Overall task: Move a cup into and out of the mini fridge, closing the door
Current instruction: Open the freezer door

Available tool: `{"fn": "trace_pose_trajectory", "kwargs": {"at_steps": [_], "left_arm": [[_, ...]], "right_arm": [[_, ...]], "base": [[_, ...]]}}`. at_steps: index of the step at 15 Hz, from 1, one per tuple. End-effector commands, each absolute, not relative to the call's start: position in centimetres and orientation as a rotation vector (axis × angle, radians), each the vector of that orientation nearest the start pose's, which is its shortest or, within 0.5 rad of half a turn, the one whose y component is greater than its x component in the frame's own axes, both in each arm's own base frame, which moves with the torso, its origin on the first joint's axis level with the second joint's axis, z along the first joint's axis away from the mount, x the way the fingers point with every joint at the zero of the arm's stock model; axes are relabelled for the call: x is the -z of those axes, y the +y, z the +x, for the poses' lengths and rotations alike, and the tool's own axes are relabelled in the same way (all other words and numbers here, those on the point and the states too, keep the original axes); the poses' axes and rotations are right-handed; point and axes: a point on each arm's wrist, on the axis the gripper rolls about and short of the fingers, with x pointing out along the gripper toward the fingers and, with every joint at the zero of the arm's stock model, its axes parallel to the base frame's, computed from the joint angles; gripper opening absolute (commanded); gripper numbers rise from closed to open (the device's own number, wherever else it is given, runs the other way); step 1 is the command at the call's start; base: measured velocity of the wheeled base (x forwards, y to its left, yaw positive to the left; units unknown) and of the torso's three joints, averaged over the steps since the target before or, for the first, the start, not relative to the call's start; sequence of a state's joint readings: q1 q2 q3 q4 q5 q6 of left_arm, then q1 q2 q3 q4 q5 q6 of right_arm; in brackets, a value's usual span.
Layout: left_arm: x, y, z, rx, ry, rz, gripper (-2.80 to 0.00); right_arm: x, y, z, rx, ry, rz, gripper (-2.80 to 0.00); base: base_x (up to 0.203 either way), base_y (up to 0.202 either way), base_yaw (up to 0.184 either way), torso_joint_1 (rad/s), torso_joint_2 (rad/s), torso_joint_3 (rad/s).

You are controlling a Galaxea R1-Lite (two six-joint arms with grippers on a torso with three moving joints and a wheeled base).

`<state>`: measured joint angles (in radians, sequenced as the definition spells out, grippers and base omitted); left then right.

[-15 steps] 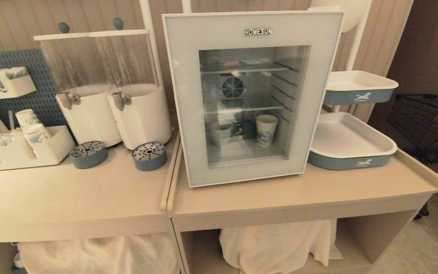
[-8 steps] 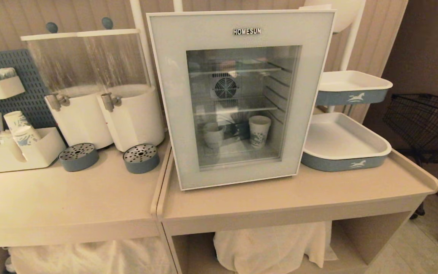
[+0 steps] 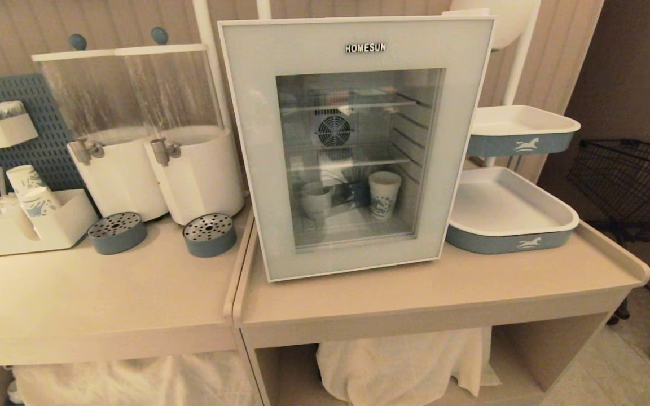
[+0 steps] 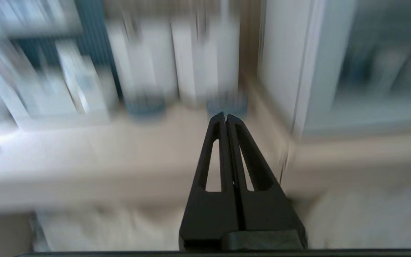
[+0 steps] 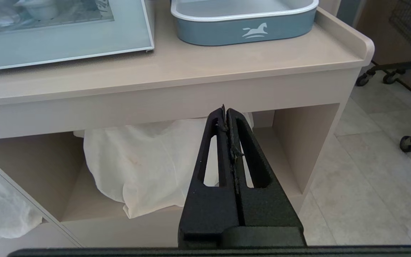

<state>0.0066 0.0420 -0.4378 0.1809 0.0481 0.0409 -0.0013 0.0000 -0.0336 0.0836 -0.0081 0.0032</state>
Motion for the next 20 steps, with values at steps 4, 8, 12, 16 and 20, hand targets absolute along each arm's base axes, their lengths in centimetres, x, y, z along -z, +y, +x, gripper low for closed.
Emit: {"fn": "trace_pose_trajectory", "kwargs": {"at_steps": [4, 8, 12, 16, 20], "left_arm": [[-29.1, 0.1, -3.8, -0.052, -0.083, 0.008, -2.8], [-34.3, 0.0, 7.5, 0.003, 0.138, -0.06, -2.8], [-35.6, 0.2, 18.2, 0.372, 0.285, -0.159, -2.8], [-33.6, 3.2, 26.6, 0.807, 0.327, -0.258, -2.8], [-27.1, 6.7, 34.1, 1.102, 0.3, -0.295, -2.8]], "right_arm": [[-7.6, 0.0, -2.5, 0.008, 0.052, 0.003, -2.8], [-7.6, 0.0, -2.5, 0.009, 0.052, 0.003, -2.8], [-7.6, 0.0, -2.5, 0.006, 0.052, 0.001, -2.8], [-7.6, 0.0, -2.5, 0.007, 0.052, 0.001, -2.8], [-7.6, 0.0, -2.5, 0.005, 0.052, 0.001, -2.8]], "base": [[0.0, 0.0, 0.0, 0.0, 0.0, 0.0], [0.0, 0.0, 0.0, 0.0, 0.0, 0.0], [0.0, 0.0, 0.0, 0.0, 0.0, 0.0], [0.0, 0.0, 0.0, 0.0, 0.0, 0.0], [0.0, 0.0, 0.0, 0.0, 0.0, 0.0]]}}
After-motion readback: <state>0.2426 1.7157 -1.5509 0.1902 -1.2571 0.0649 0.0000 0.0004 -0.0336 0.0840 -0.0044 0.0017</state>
